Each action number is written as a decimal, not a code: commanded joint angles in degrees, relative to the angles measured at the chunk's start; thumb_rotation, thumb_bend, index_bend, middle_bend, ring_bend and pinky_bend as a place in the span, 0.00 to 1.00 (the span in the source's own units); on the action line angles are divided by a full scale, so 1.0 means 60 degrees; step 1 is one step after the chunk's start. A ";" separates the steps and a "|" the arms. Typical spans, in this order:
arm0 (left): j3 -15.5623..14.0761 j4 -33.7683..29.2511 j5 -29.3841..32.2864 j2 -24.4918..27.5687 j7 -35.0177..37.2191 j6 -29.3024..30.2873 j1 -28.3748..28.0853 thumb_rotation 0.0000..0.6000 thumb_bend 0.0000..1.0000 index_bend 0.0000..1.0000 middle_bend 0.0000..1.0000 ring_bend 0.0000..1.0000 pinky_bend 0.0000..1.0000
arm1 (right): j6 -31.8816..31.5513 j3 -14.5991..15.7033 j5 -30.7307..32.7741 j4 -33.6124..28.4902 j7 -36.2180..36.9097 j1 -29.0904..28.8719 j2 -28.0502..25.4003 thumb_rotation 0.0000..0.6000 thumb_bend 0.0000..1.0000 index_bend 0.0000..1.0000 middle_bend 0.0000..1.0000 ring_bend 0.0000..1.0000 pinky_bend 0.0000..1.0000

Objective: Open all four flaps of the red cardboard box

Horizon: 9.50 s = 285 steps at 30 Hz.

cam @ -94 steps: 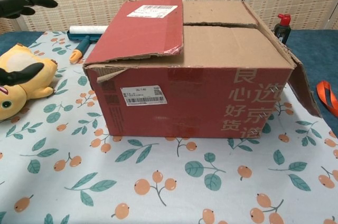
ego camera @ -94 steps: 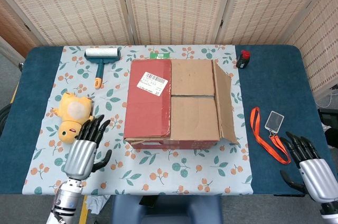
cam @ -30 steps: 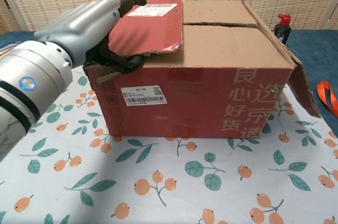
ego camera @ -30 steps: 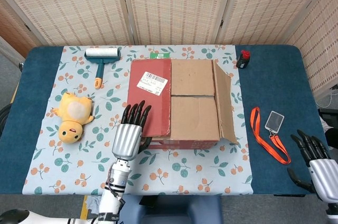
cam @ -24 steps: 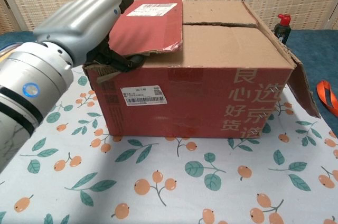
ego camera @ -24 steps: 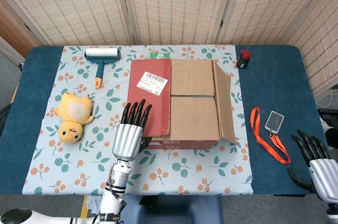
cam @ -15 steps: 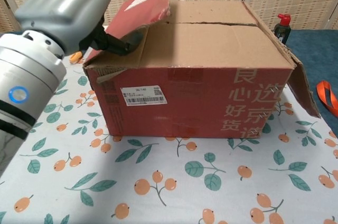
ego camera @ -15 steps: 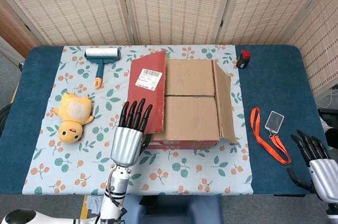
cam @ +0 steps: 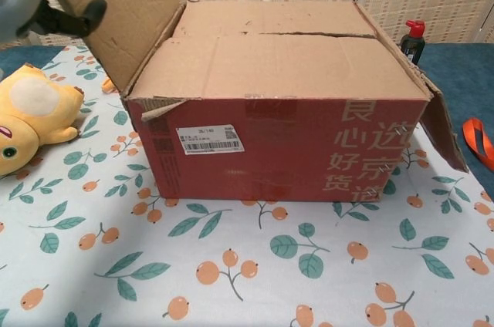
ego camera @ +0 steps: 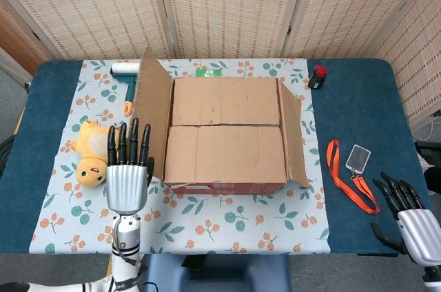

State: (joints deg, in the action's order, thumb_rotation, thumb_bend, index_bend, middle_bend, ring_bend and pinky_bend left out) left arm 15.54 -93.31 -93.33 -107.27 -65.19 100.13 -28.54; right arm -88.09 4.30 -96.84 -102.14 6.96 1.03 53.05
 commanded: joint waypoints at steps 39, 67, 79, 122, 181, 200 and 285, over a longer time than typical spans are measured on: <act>-0.0504 -0.2915 0.3602 0.6184 0.7569 -0.2743 0.2112 1.00 0.39 0.00 0.00 0.00 0.00 | 0.5816 -0.3261 0.5084 -0.1140 -0.3483 -0.5789 0.0931 1.00 0.42 0.00 0.00 0.00 0.00; 0.0125 -0.1764 0.4368 0.6859 0.8928 -0.3601 0.1541 1.00 0.39 0.00 0.00 0.00 0.00 | 0.7616 -0.3308 0.9016 0.2694 -0.5710 -0.9709 0.3557 1.00 0.42 0.00 0.00 0.00 0.00; 0.0157 -0.1206 0.4287 0.6653 0.8590 -0.3178 0.1462 1.00 0.40 0.00 0.00 0.00 0.00 | 0.7342 -0.3405 0.8885 0.3579 -0.5209 -1.0149 0.4043 1.00 0.42 0.00 0.00 0.00 0.00; 0.0436 0.0576 0.5427 0.6857 0.9425 -0.4439 0.0996 1.00 0.40 0.00 0.00 0.00 0.00 | 0.8737 -0.4333 0.5796 1.2486 0.0119 -1.2271 0.7087 1.00 0.42 0.00 0.00 0.00 0.00; 0.0418 0.0400 0.5454 0.6283 0.8663 -0.3631 0.1098 1.00 0.40 0.00 0.00 0.00 0.00 | 1.1509 -0.5121 0.4093 0.2918 0.8566 -0.8368 0.2685 1.00 0.42 0.00 0.00 0.00 0.23; 0.0421 0.0409 0.5657 0.6353 0.8561 -0.3962 0.0945 1.00 0.40 0.00 0.00 0.00 0.00 | 1.1428 -0.5546 0.4031 0.2074 0.9186 -0.7897 0.2174 1.00 0.42 0.00 0.00 0.00 0.43; -0.2843 -0.0214 0.2701 0.6783 0.8989 -0.2491 0.3028 1.00 0.44 0.00 0.00 0.00 0.00 | 0.1586 -0.1402 0.1921 -0.0693 -0.2687 -0.0066 0.0546 1.00 0.42 0.00 0.00 0.00 0.00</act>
State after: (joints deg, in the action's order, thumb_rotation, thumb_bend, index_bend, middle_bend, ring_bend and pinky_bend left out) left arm -1.14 -97.88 -75.27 -64.77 -13.71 83.80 -11.89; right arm -79.27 -5.58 -86.18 -108.57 -11.23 -0.52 55.08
